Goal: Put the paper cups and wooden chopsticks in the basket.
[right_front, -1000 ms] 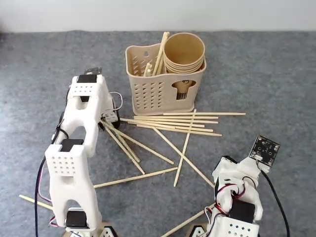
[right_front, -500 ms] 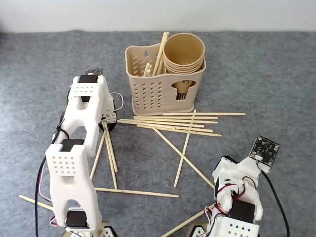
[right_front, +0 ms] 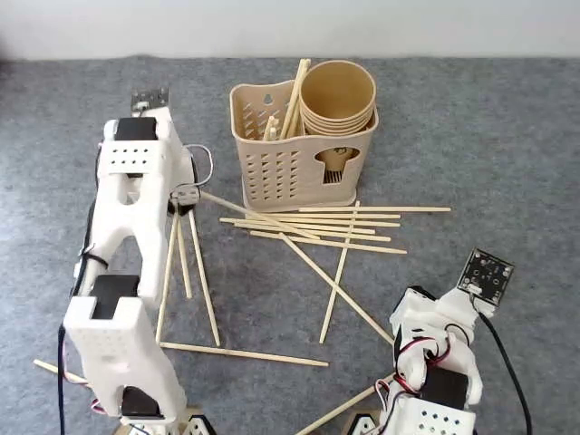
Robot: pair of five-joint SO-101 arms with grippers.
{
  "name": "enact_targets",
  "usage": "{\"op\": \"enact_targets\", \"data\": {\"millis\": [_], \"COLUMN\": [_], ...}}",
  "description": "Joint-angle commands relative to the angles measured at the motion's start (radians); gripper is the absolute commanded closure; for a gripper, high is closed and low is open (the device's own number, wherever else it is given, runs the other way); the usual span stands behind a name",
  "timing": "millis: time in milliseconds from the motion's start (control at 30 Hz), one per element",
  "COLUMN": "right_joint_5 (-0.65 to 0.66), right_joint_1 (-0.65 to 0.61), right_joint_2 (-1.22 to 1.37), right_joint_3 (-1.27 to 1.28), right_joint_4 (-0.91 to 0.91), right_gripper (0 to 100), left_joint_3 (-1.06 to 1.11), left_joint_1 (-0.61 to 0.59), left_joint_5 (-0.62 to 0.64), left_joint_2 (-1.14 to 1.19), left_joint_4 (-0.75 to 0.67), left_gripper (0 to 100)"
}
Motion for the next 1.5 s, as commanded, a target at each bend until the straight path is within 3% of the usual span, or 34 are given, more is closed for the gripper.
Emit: {"op": "enact_targets", "data": {"millis": [0,333,567,933,1133,1300,1467], "right_joint_5": [-0.005,-0.005,-0.005,-0.005,-0.006,-0.006,-0.006], "right_joint_1": [0.007,0.007,0.007,0.007,0.007,0.007,0.007], "right_joint_2": [-0.015,-0.015,-0.015,-0.015,-0.015,-0.015,-0.015], "right_joint_3": [0.015,0.015,0.015,0.015,0.015,0.015,0.015], "right_joint_4": [0.007,0.01,0.01,0.01,0.008,0.008,0.005], "right_gripper": [99.0,99.0,99.0,99.0,99.0,99.0,99.0], "left_joint_3": [-0.021,-0.022,-0.022,-0.022,-0.015,-0.012,-0.015], "left_joint_1": [0.003,0.005,0.064,0.098,0.101,0.181,0.187], "left_joint_5": [-0.003,-0.005,0.0,0.009,0.166,0.161,0.098], "left_joint_2": [-0.103,-0.296,-0.474,-0.591,-0.586,-0.503,-0.347], "left_joint_4": [0.006,-0.005,-0.091,-0.549,-0.779,-0.872,-0.942], "left_gripper": [99,99,99,99,99,99,97]}}
